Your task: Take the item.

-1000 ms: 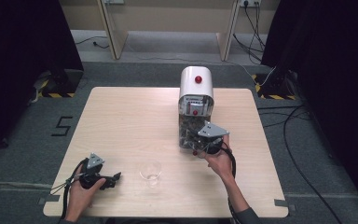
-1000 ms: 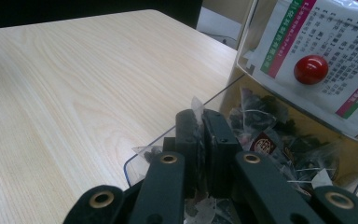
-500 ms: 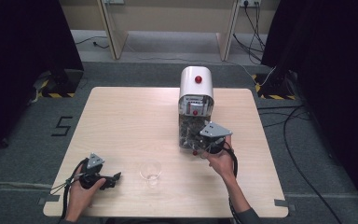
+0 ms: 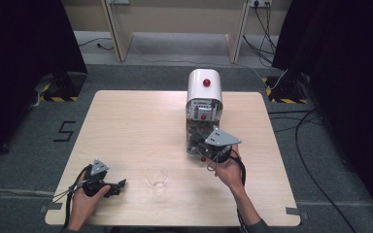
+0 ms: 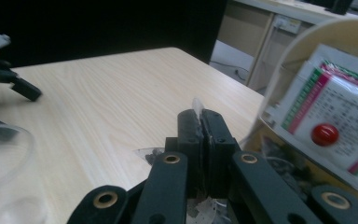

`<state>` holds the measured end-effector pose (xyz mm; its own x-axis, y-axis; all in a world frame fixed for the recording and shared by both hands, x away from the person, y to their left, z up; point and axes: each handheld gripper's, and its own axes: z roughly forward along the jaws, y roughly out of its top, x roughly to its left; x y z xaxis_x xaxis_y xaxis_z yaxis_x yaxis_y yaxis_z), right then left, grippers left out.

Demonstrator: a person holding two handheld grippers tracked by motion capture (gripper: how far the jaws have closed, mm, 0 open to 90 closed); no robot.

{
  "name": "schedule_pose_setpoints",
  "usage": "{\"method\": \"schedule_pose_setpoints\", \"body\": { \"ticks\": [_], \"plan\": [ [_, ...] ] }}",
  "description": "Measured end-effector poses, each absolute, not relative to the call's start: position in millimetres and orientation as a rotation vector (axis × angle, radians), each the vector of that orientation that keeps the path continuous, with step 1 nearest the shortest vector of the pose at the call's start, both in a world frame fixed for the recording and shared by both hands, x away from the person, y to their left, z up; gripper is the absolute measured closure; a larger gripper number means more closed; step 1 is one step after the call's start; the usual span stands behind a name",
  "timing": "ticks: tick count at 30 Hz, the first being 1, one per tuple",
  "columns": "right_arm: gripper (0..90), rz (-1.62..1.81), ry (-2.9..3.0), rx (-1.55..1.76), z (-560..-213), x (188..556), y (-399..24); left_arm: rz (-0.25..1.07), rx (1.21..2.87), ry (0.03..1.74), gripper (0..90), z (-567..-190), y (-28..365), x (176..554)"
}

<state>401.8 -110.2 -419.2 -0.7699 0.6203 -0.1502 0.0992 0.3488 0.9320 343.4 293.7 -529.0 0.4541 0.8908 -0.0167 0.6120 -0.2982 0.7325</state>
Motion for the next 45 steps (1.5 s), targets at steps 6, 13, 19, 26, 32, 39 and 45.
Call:
{"method": "schedule_pose_setpoints", "body": {
  "ticks": [6, 13, 19, 26, 32, 39, 45],
  "plan": [
    [87.7, 1.469, 2.151, 0.553, -412.2, 388.6, -97.6, 0.525, 2.025, 1.251, 0.0, -529.0, 293.7, 343.4],
    [87.7, 1.511, 2.201, 0.499, -414.1, 378.8, -82.1, 0.525, 2.025, 1.251, 0.0, -529.0, 293.7, 343.4],
    [87.7, 1.548, 2.241, 0.455, -414.9, 370.0, -71.0, 0.525, 2.026, 1.251, 0.0, -529.0, 293.7, 343.4],
    [87.7, 1.592, 2.275, 0.412, -415.1, 361.6, -61.4, 0.525, 2.026, 1.251, 0.0, -529.0, 293.7, 343.4],
    [87.7, 1.618, 2.315, 0.377, -417.8, 355.2, -52.6, 0.525, 2.026, 1.251, 0.0, -529.0, 293.7, 343.4],
    [87.7, 1.626, 2.354, 0.344, -421.9, 349.9, -44.3, 0.525, 2.026, 1.251, 0.0, -529.0, 293.7, 343.4],
    [87.7, 1.615, 2.395, 0.315, -428.8, 346.3, -35.5, 0.526, 2.026, 1.251, 0.0, -529.0, 293.7, 343.4]
  ]
}}
